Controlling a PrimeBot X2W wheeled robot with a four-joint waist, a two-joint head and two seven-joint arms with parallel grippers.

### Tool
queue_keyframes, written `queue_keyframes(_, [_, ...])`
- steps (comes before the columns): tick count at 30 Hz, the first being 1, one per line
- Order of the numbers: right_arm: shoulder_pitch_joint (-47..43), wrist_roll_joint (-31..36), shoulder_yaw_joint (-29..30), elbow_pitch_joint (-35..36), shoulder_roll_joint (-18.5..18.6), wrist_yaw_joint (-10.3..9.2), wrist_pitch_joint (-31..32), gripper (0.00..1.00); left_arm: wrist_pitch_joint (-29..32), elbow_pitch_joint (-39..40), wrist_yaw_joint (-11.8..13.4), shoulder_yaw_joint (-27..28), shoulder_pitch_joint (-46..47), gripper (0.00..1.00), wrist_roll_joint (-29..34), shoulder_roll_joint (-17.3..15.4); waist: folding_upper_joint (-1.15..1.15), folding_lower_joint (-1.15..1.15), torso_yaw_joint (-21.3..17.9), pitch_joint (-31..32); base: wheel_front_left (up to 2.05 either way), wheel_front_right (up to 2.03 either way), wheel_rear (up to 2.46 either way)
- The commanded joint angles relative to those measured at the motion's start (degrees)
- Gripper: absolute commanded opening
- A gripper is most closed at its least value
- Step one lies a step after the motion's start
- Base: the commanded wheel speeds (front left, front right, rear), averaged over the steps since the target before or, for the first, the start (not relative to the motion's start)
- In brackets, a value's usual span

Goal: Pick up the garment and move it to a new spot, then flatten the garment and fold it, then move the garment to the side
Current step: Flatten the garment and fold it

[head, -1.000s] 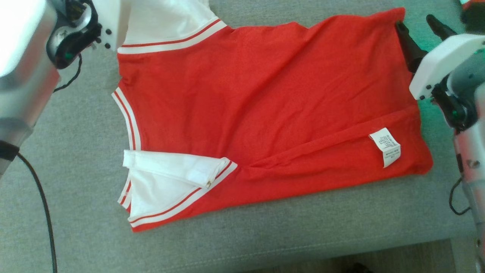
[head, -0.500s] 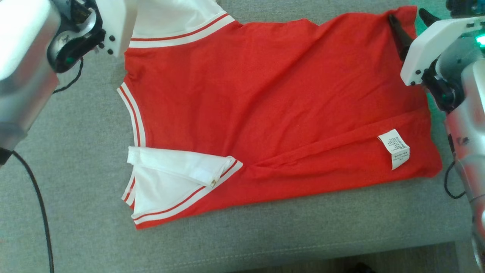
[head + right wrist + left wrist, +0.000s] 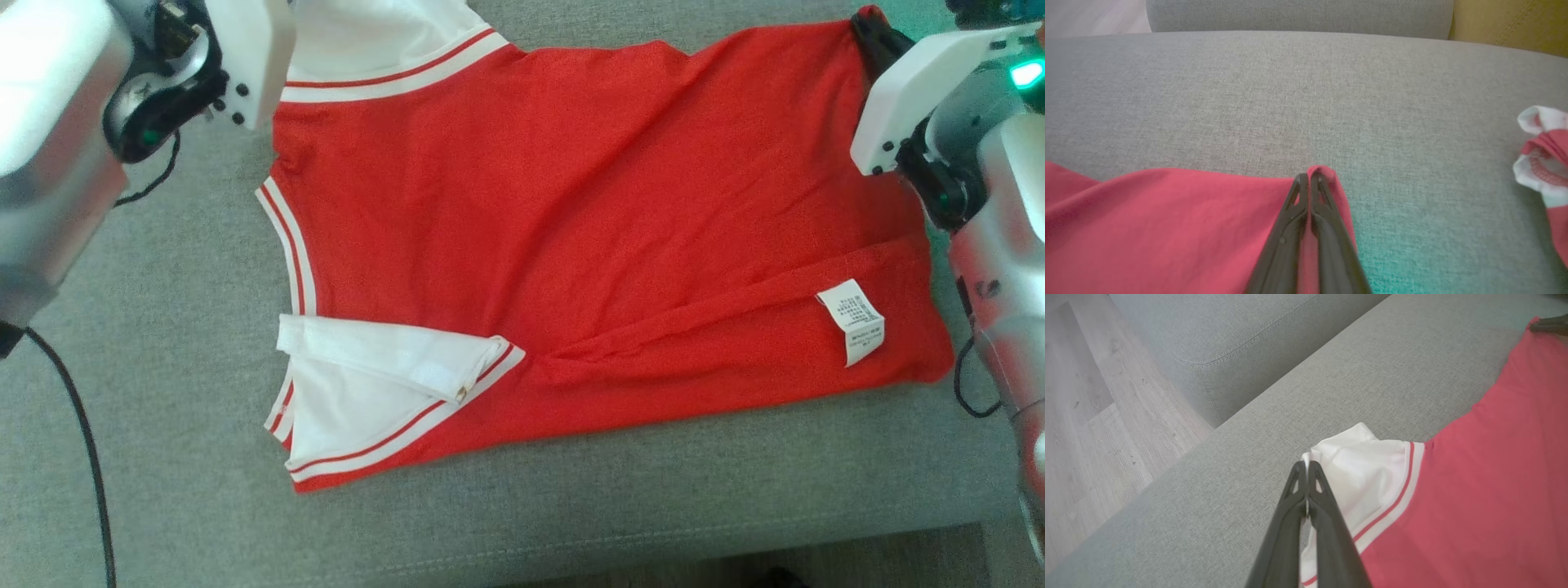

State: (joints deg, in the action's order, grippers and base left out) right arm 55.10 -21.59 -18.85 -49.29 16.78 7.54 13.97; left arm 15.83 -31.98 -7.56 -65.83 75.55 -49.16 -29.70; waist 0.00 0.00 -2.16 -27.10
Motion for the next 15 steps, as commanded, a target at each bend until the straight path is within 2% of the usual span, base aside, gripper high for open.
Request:
queue_keyframes(1, [1.7,-0.7,-1.0,1.0,0.1,-0.05,-1.0,0.00,-0.8,0.5,0.1,2.1,4.4,0.00,-0.1,-2.8,0.00,0.00,-0.1,0.1,0.00,0.00,0.00])
queue_keyframes(9, [3.5,-5.0,-1.1,0.6,1.2,-0.05,-3.5,0.00,-5.7,-1.2,0.1,2.2,5.2,0.00,0.8,-3.6,0.00,0.00,-0.4,0.9,0.00,0.00,0.00])
queue_keyframes(15, [5.4,-9.8,0.9,0.9,2.6,-0.05,-5.4,0.00,-12.4,-3.7,0.2,3.7,7.0,0.00,2.1,-3.3,0.00,0.00,-0.3,1.4,0.00,0.00,0.00])
